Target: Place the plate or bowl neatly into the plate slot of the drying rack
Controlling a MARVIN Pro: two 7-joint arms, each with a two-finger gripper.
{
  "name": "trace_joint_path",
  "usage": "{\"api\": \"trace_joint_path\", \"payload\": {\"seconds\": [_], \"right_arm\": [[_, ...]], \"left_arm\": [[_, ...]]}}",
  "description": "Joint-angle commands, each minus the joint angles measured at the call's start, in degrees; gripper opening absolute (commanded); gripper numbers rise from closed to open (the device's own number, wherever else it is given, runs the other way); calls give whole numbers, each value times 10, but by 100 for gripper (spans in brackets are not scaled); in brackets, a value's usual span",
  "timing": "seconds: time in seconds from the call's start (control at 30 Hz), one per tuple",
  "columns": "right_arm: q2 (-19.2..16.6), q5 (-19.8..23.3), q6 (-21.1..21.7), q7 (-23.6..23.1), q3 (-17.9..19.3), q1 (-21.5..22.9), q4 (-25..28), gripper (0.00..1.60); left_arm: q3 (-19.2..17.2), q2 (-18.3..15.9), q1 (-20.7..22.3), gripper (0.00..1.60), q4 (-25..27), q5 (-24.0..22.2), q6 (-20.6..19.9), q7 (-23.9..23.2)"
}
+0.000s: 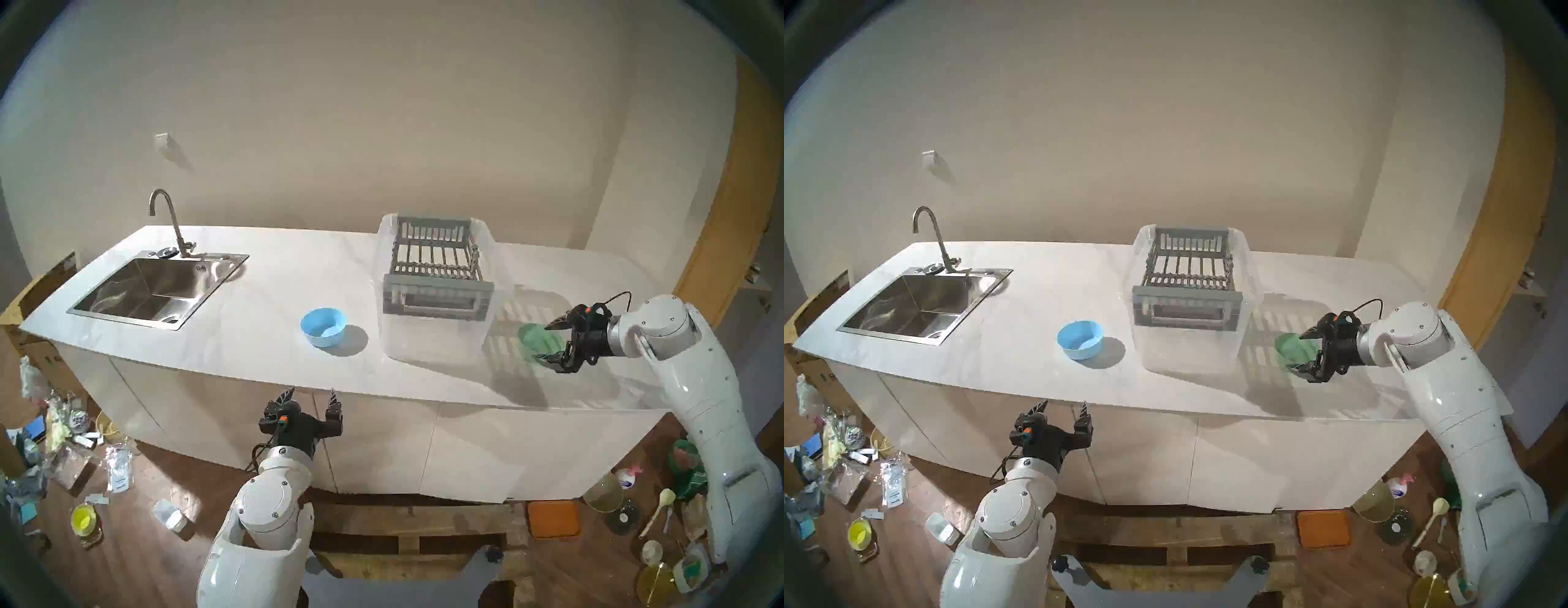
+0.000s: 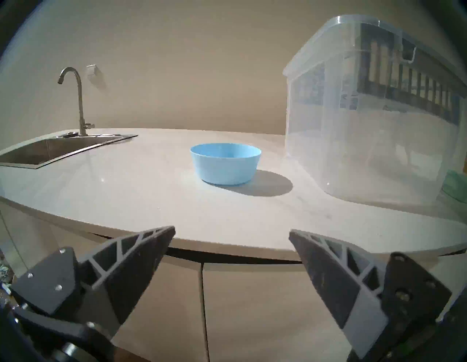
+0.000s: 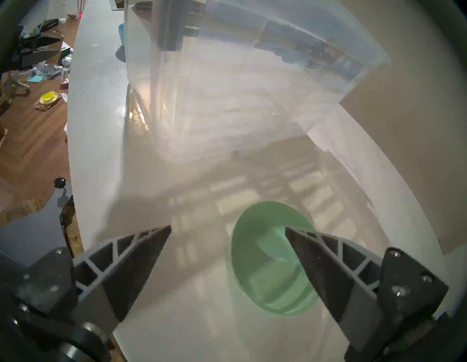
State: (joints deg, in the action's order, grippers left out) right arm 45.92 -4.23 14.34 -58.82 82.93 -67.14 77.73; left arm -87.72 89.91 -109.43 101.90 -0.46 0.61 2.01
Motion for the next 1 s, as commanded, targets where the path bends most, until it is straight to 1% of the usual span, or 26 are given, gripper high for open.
{"api": "trace_joint_path", "payload": {"seconds": [0.0,0.23,0.57,0.97], "right_arm": [[3,-10,-25,9,-6,18,-19,160],[17,-21,-36,18,-14,39,-51,160],[33,-29,-48,25,-22,53,-73,160],[49,-40,-45,26,-35,69,-93,160]], "left_arm": [[1,0,3,160,15,-1,3,-2],[1,0,3,160,14,-1,3,-2],[1,0,3,160,14,-1,3,-2],[1,0,3,160,14,-1,3,-2]]}}
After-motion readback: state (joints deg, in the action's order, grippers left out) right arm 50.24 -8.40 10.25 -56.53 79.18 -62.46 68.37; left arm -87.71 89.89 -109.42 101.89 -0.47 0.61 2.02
